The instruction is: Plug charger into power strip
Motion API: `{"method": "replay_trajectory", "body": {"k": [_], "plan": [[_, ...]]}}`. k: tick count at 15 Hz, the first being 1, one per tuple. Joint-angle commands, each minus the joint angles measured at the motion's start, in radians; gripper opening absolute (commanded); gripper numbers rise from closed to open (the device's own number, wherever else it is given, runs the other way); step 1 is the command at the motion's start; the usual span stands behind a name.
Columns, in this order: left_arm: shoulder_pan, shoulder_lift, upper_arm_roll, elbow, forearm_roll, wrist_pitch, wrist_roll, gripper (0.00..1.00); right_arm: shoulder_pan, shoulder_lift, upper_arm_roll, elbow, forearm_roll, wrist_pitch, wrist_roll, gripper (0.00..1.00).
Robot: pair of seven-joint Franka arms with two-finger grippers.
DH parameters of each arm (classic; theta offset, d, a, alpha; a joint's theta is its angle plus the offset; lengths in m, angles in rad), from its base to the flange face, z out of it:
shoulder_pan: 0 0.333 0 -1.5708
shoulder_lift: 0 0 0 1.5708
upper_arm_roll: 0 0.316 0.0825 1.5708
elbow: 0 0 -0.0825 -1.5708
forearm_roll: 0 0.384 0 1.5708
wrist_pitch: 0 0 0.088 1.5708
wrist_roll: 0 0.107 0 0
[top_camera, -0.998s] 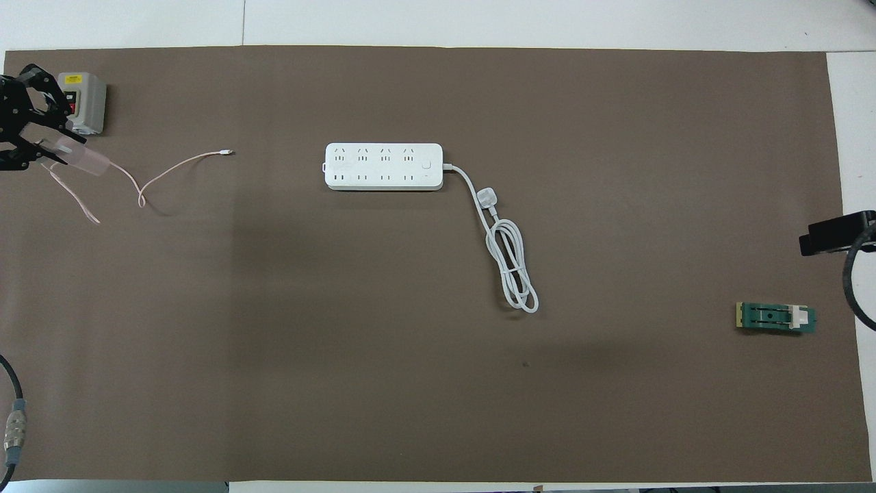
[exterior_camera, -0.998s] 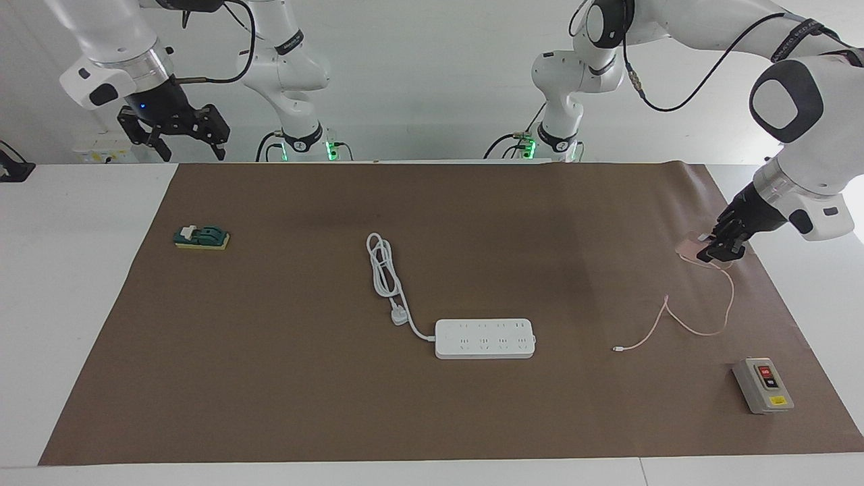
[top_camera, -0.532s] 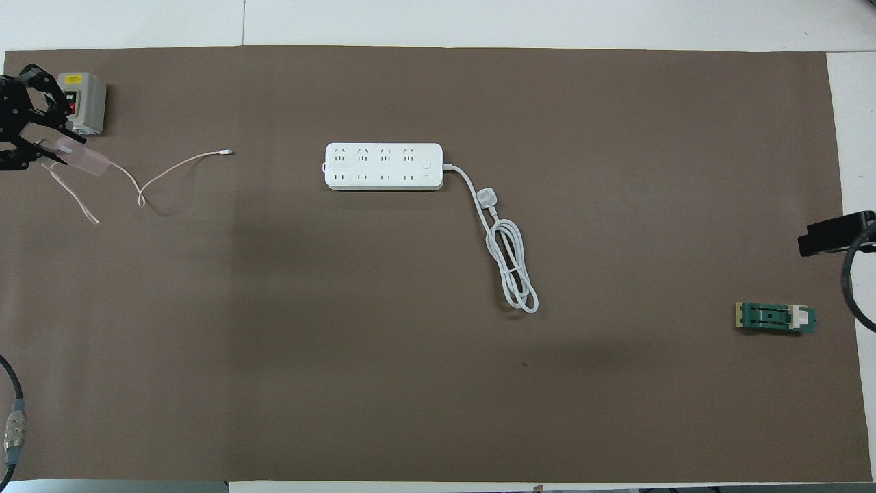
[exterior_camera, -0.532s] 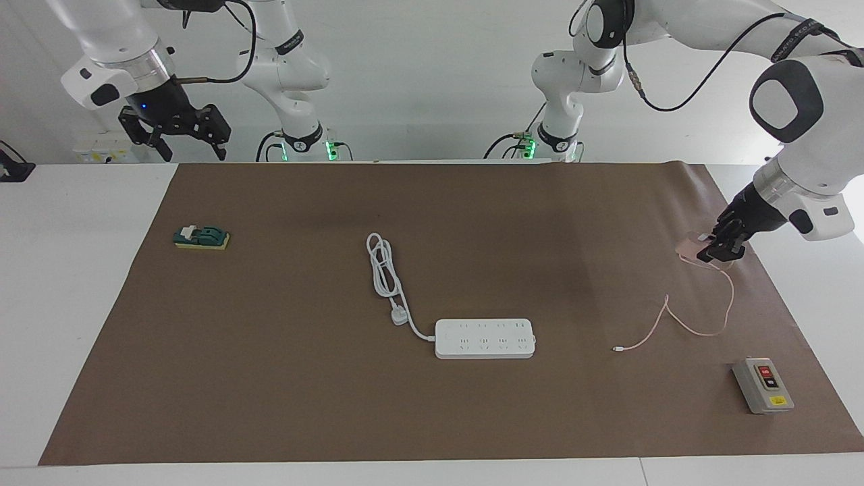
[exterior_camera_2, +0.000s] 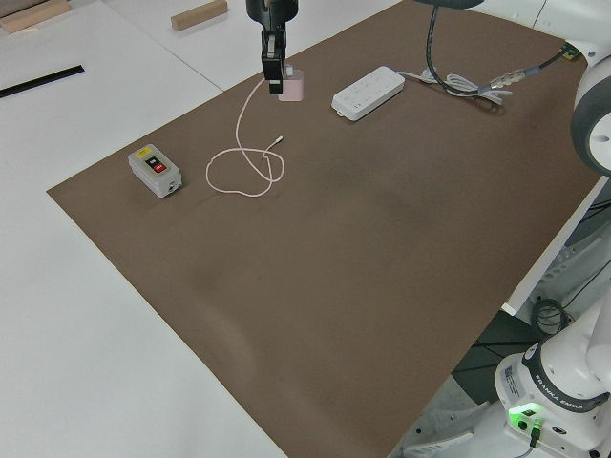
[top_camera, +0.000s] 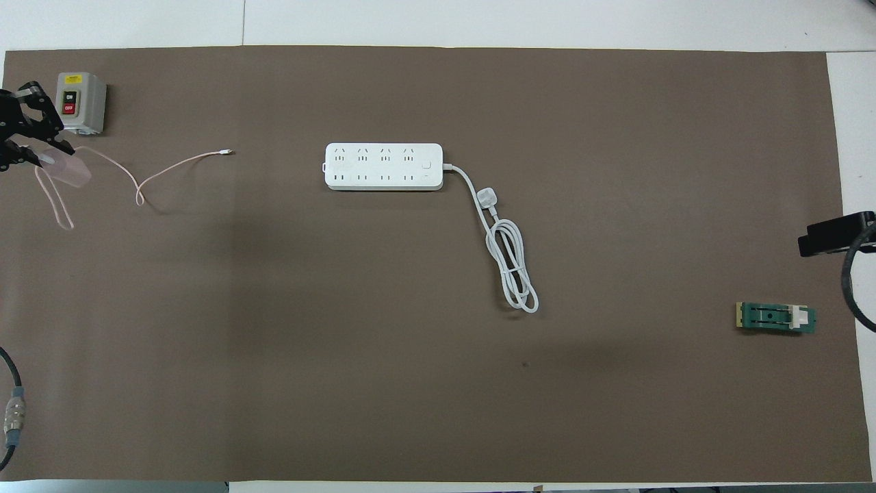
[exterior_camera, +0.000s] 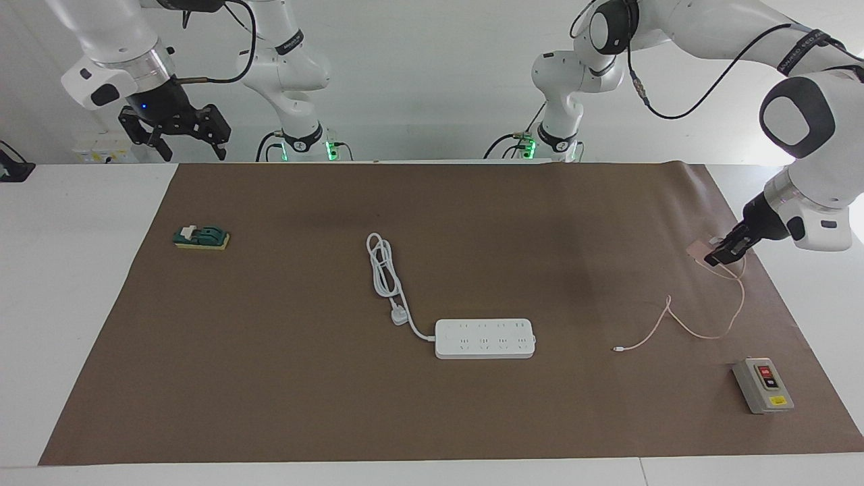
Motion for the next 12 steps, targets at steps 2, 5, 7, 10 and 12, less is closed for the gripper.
{"method": "replay_trajectory", "body": {"k": [2,5,7,10,12], "plan": [[0.004,0.012,0.003,0.036,-0.003,-0.015,0.038,0.0,-0.025,-0.011,0.013,-0.006,0.007,-0.012,-0.019,1.0],[0.015,0.012,-0.001,0.036,-0.019,-0.015,0.061,0.0,-0.025,-0.009,0.013,-0.006,0.007,-0.012,-0.019,1.0],[0.015,0.013,0.009,0.036,-0.084,-0.012,0.02,0.0,-0.025,-0.009,0.013,-0.006,0.007,-0.012,-0.019,1.0],[-0.003,0.024,0.0,0.042,-0.096,0.016,-0.183,0.0,-0.025,-0.011,0.013,-0.006,0.007,-0.012,-0.019,1.0],[-0.046,0.035,-0.006,0.041,-0.096,0.069,-0.329,0.0,-0.025,-0.011,0.013,-0.006,0.007,-0.012,-0.019,1.0]]}}
